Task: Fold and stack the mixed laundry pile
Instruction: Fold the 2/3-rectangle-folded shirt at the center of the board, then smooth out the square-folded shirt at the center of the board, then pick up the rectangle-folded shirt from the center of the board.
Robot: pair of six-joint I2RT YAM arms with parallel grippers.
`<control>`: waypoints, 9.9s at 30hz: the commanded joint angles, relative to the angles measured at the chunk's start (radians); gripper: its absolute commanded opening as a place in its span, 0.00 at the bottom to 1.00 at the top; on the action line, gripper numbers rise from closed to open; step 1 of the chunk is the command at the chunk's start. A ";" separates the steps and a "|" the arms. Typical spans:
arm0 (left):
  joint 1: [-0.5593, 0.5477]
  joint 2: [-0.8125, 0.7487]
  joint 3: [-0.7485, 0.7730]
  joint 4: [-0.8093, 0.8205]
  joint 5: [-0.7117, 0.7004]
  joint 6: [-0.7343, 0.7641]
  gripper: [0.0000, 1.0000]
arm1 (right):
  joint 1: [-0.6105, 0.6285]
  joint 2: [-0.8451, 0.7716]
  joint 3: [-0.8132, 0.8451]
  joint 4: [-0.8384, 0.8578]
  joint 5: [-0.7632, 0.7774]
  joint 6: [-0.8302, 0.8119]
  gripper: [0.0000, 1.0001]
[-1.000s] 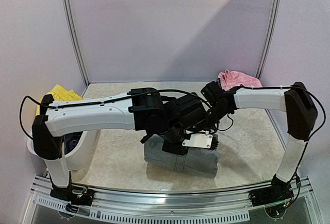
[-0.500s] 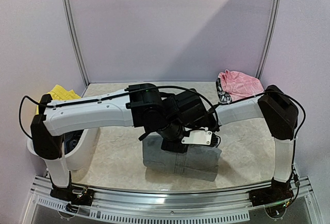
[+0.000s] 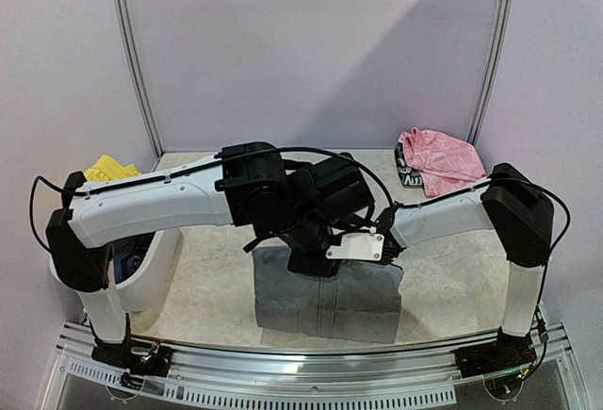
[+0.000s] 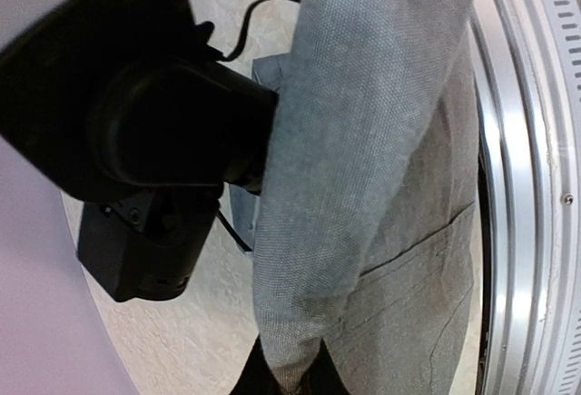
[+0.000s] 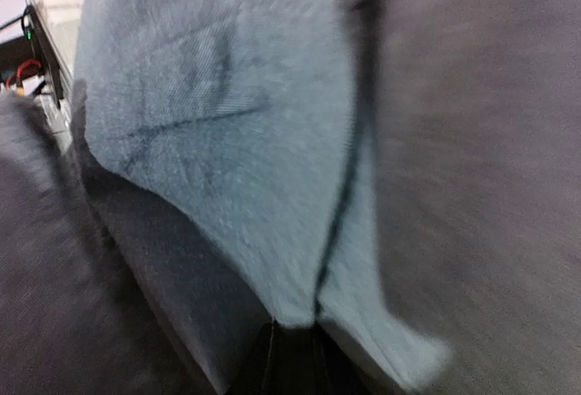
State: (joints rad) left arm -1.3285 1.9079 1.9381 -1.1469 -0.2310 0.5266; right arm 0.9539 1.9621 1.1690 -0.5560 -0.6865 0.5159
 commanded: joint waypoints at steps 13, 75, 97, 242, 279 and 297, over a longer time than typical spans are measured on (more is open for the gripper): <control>-0.005 0.029 -0.047 0.075 0.059 0.031 0.00 | -0.240 -0.182 0.115 -0.273 0.185 -0.037 0.18; 0.238 0.342 0.008 0.350 -0.256 -0.279 0.67 | -0.430 -0.679 -0.125 -0.440 0.472 0.158 0.21; 0.208 -0.197 -0.542 0.551 0.160 -0.732 0.57 | -0.293 -0.447 -0.113 0.008 0.236 0.189 0.20; -0.206 -0.021 -0.470 0.403 -0.387 -0.454 1.00 | -0.421 -0.382 0.150 -0.379 0.439 -0.077 0.68; -0.216 0.351 -0.272 0.718 -0.149 -0.066 0.60 | -0.555 -0.996 -0.254 -0.539 0.490 0.142 0.99; -0.191 0.389 -0.314 0.761 -0.194 -0.093 0.24 | -0.556 -0.990 -0.268 -0.531 0.450 0.158 0.99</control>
State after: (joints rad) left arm -1.5383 2.2784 1.6566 -0.3988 -0.4126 0.4477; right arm 0.4034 0.9771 0.9218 -1.0836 -0.2188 0.6552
